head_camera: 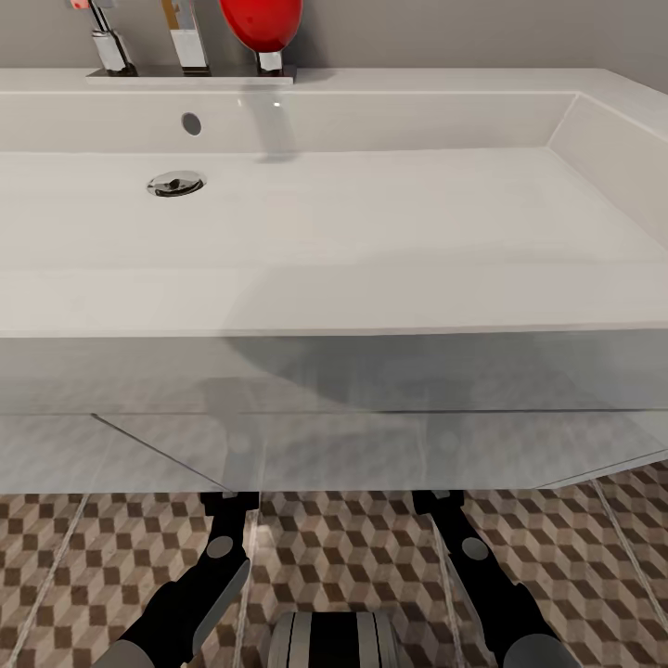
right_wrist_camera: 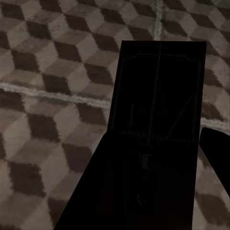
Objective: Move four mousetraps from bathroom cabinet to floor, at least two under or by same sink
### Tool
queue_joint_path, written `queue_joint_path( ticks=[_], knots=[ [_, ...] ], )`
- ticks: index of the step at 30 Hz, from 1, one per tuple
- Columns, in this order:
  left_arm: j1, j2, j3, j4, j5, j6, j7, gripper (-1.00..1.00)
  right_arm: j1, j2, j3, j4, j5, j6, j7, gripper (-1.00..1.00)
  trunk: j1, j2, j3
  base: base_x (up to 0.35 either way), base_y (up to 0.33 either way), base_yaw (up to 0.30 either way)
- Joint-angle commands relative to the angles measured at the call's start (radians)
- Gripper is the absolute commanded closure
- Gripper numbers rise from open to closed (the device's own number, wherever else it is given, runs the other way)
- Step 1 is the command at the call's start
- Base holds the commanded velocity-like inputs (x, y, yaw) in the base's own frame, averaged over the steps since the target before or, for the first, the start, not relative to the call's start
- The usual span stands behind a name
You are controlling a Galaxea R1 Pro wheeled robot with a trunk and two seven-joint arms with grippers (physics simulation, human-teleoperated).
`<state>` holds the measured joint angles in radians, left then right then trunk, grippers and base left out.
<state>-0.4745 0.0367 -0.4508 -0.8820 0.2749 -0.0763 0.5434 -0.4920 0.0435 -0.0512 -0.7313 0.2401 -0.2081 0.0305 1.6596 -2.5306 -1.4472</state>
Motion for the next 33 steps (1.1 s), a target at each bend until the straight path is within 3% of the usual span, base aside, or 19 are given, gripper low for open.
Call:
queue_joint_path(
  ticks=[1, 33],
  knots=[
    [-0.001, 0.002, -0.006, 0.000, 0.008, -0.005, 0.009, 1.00, 0.000, 0.001, -0.005, 0.000, 0.008, -0.004, 0.003, 1.00, 0.000, 0.000, -0.001, 0.000, 0.000, 0.000],
    [-0.001, -0.001, -0.006, -0.003, 0.010, -0.006, 0.010, 1.00, 0.000, 0.001, -0.010, -0.001, 0.009, -0.002, 0.000, 1.00, 0.000, 0.000, -0.001, 0.000, 0.000, 0.000]
  ],
)
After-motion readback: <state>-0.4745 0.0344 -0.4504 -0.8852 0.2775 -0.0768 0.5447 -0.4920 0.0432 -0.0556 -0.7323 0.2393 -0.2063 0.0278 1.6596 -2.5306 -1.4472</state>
